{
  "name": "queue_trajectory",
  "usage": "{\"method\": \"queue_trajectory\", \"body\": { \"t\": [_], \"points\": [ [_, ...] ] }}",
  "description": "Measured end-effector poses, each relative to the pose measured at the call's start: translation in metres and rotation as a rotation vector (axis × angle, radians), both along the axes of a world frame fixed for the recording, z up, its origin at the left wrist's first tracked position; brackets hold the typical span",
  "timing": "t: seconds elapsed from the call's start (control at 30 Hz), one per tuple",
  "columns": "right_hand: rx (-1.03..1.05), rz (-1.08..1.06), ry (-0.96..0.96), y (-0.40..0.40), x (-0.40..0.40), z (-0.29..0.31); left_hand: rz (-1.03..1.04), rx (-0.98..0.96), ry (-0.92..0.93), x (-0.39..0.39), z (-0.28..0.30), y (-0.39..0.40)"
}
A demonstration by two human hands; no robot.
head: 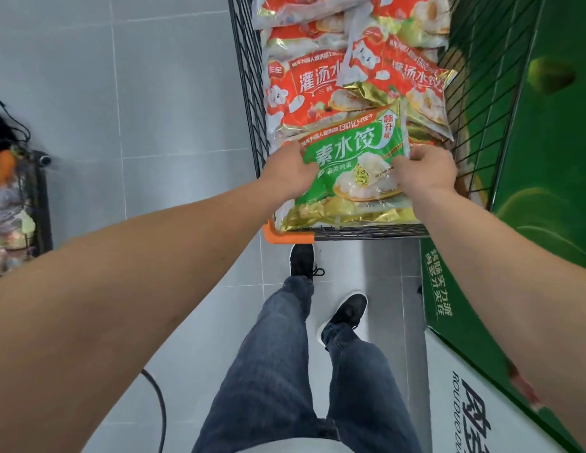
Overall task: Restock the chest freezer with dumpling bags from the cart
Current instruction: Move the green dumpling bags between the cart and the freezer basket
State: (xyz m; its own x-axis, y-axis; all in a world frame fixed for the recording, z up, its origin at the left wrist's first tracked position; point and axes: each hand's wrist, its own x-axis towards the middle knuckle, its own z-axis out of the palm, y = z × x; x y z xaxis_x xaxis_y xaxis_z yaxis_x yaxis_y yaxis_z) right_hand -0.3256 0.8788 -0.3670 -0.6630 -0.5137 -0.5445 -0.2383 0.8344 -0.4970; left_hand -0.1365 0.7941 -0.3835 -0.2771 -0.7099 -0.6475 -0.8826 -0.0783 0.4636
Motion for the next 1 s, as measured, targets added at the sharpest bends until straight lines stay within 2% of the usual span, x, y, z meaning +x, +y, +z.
{"method": "queue_trajectory", "body": {
  "t": [0.13,0.27,0.4,0.53,0.7,0.9,1.0],
  "points": [
    [0.034,-0.084,0.069,0.017,-0.017,-0.011,0.021,-0.001,-0.054,-0.009,-0.016,-0.010],
    [0.058,-0.156,0.123,0.024,-0.018,-0.025,0.130,0.221,-0.100,-0.013,-0.028,-0.012],
    [0.056,-0.215,0.129,0.027,-0.020,-0.030,0.342,0.381,-0.031,-0.013,-0.038,-0.016],
    [0.016,-0.197,0.135,0.037,-0.030,-0.018,0.535,0.422,0.141,-0.015,-0.032,-0.018],
    [-0.079,-0.197,0.147,0.050,-0.035,0.019,0.447,0.318,0.341,-0.033,0.008,-0.020],
    [-0.211,-0.406,0.214,0.099,-0.068,0.093,0.224,0.158,0.448,-0.102,0.083,-0.013],
    [-0.266,-0.524,0.258,0.138,-0.093,0.127,0.116,0.147,0.539,-0.150,0.122,0.011]
  ]
}}
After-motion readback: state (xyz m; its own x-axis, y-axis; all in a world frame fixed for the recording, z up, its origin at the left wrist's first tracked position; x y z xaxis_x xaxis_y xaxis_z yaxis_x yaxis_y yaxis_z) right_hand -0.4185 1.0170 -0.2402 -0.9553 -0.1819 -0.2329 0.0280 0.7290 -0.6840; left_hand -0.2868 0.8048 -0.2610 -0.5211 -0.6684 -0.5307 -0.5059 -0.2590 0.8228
